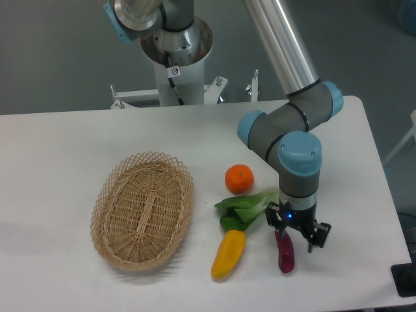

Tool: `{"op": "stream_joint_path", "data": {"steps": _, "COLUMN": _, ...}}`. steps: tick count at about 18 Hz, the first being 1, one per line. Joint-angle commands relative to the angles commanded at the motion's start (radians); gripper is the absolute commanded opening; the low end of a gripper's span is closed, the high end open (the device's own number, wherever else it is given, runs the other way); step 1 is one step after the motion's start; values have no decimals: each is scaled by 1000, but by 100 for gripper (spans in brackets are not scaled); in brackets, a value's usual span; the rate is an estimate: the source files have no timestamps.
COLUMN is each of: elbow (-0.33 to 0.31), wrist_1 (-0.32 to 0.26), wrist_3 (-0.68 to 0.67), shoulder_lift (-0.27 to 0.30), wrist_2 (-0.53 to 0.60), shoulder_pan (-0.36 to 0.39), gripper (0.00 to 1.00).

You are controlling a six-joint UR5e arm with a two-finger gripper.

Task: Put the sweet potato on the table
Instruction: 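Open the gripper to release the sweet potato onto the table, then raise the open gripper up away from the sweet potato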

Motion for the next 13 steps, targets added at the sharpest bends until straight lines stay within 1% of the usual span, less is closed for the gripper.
{"op": "stream_joint_path", "data": {"steps": 1, "elbow": 0, "wrist_1": 0, "wrist_3": 5, "shoulder_lift": 11, "wrist_2": 3, "shoulder_pan": -3, "gripper": 100}}
{"op": "stream_joint_path", "data": {"steps": 2, "elbow": 8, "wrist_1": -3, "wrist_3": 12, "shoulder_lift": 50, "wrist_2": 5, "shoulder_pan": -3, "gripper": 100}}
{"op": "stream_joint_path", "data": {"steps": 3, "elbow": 17, "wrist_1": -6, "wrist_3": 21, "shoulder_lift": 70, "wrist_2": 6, "shoulder_pan": -2, "gripper": 100}}
{"op": "stream_joint_path", "data": {"steps": 4, "elbow": 26, "wrist_1": -26, "wrist_3": 34, "shoulder_lift": 92, "wrist_2": 20, "shoulder_pan": -2, "gripper": 100}}
{"op": "stream_joint_path", "data": {"steps": 5, "elbow": 32, "wrist_1": -73, "wrist_3": 54, "shoulder_lift": 121, "wrist_2": 32, "shoulder_pan": 8, "gripper": 100}}
{"op": "stream_joint_path", "data": {"steps": 7, "elbow": 46, "wrist_1": -196, "wrist_3": 124, "shoulder_lift": 176, "wrist_2": 35, "shoulder_pan": 26, "gripper": 100}}
{"op": "stream_joint_path", "data": {"steps": 8, "elbow": 52, "wrist_1": -243, "wrist_3": 153, "shoulder_lift": 204, "wrist_2": 35, "shoulder_pan": 35, "gripper": 100}}
{"op": "stream_joint_path", "data": {"steps": 11, "elbow": 54, "wrist_1": -348, "wrist_3": 221, "shoulder_lift": 256, "wrist_2": 29, "shoulder_pan": 84, "gripper": 100}}
{"op": "stream_joint_path", "data": {"steps": 13, "elbow": 54, "wrist_1": -437, "wrist_3": 299, "shoulder_lift": 284, "wrist_2": 14, "shoulder_pan": 132, "gripper": 100}}
